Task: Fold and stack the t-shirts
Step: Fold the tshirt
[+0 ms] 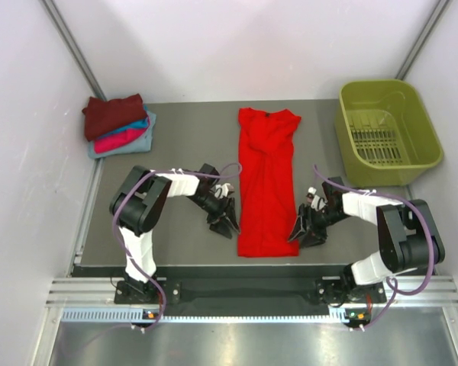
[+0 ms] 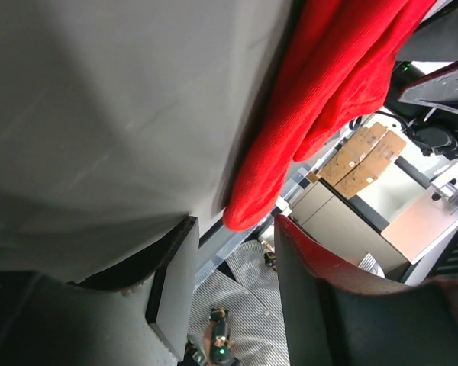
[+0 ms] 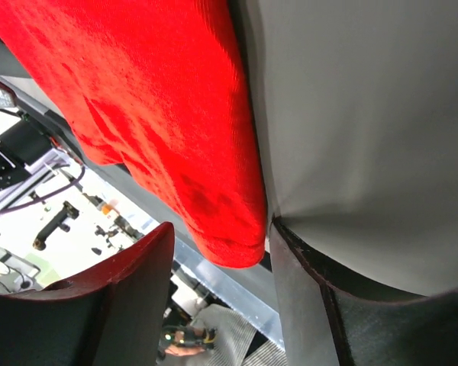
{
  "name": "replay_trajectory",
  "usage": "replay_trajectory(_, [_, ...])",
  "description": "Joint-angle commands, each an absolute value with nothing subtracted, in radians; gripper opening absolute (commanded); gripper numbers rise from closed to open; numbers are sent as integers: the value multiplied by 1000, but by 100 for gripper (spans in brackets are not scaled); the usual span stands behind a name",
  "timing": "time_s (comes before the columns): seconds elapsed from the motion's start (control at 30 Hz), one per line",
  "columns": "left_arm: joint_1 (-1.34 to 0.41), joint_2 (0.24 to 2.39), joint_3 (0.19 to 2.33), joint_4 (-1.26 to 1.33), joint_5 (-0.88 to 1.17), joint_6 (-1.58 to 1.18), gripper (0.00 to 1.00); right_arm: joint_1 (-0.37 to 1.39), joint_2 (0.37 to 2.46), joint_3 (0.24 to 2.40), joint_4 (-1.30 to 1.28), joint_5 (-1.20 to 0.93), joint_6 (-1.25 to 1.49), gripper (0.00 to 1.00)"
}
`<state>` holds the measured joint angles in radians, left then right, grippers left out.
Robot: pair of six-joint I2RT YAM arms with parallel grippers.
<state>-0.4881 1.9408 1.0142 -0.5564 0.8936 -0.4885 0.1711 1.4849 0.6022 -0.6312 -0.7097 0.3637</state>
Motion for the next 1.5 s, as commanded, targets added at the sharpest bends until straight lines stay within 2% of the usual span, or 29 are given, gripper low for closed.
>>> replay_trajectory(0.0, [-512, 1977, 1054, -528, 899, -486, 50, 167, 1450, 591, -592, -726, 388, 53])
replay_trajectory(0.23, [-577, 2013, 1094, -546, 916, -471, 49, 186, 1477, 603, -577, -729, 403, 53])
replay_trajectory(0.53, [-595, 1965, 1028, -506, 908, -497, 46, 201, 1491, 595, -563, -730, 422, 49])
replay_trajectory(0.7, [-607, 1968, 1011, -488, 930, -499, 36, 225, 1489, 581, -531, -744, 439, 44])
replay_trajectory(0.9, [-627, 1974, 1034, -483, 937, -499, 31, 252, 1506, 595, -526, -750, 443, 41])
replay_trajectory(1.0, [-634, 1970, 1032, -474, 940, -502, 23, 262, 1503, 591, -520, -753, 448, 37])
replay_trajectory(1.07, [-635, 1964, 1029, -468, 943, -505, 12, 268, 1496, 584, -517, -759, 448, 23])
replay_trajectory(1.13, [-635, 1960, 1031, -468, 946, -500, 5, 275, 1490, 583, -517, -752, 453, 3])
replay_trajectory(1.17, [-635, 1954, 1035, -468, 946, -497, 0, 275, 1479, 584, -518, -747, 449, 1])
replay_trajectory(1.33, [-627, 1944, 1094, -538, 930, -428, 0, 275, 1430, 615, -571, -742, 408, 0])
replay_trajectory(1.47, [-617, 1896, 1224, -652, 865, -330, 0, 265, 1371, 672, -610, -720, 362, 0])
